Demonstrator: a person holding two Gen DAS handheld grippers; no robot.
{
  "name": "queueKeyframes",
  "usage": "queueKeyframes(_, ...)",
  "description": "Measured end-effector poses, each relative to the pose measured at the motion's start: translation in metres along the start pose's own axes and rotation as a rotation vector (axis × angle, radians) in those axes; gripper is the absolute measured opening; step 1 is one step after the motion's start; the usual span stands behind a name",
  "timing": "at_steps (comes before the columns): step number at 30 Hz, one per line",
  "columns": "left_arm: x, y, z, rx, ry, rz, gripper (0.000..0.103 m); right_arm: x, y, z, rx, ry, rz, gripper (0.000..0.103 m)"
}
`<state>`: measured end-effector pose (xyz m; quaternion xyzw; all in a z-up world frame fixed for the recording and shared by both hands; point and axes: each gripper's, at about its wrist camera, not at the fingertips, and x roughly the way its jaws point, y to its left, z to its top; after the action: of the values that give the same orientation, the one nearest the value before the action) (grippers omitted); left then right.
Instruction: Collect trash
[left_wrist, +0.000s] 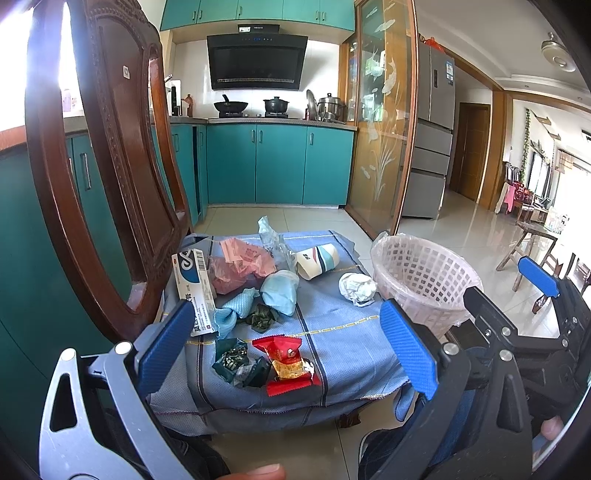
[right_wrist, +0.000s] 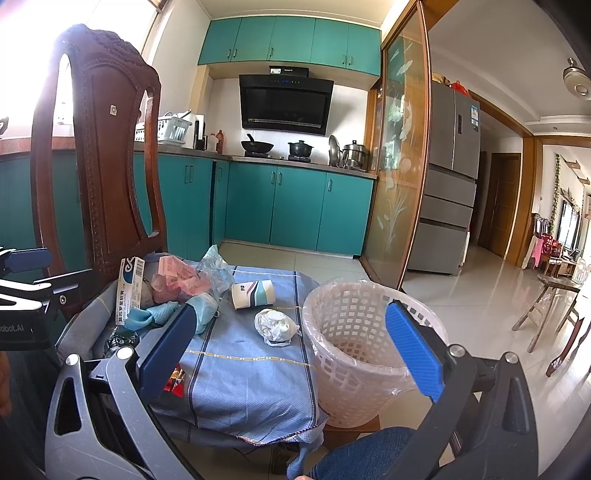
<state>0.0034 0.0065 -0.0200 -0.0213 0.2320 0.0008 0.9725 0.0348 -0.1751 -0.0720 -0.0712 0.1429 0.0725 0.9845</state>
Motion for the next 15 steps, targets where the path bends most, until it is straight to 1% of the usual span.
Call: queueKeyframes(15,0.0047,-0.0001,0.0042,0.0,0.016,-0.001,0.1,0.0039,-0.0046,0.0001,0.015,0.014,-0.002,0.1)
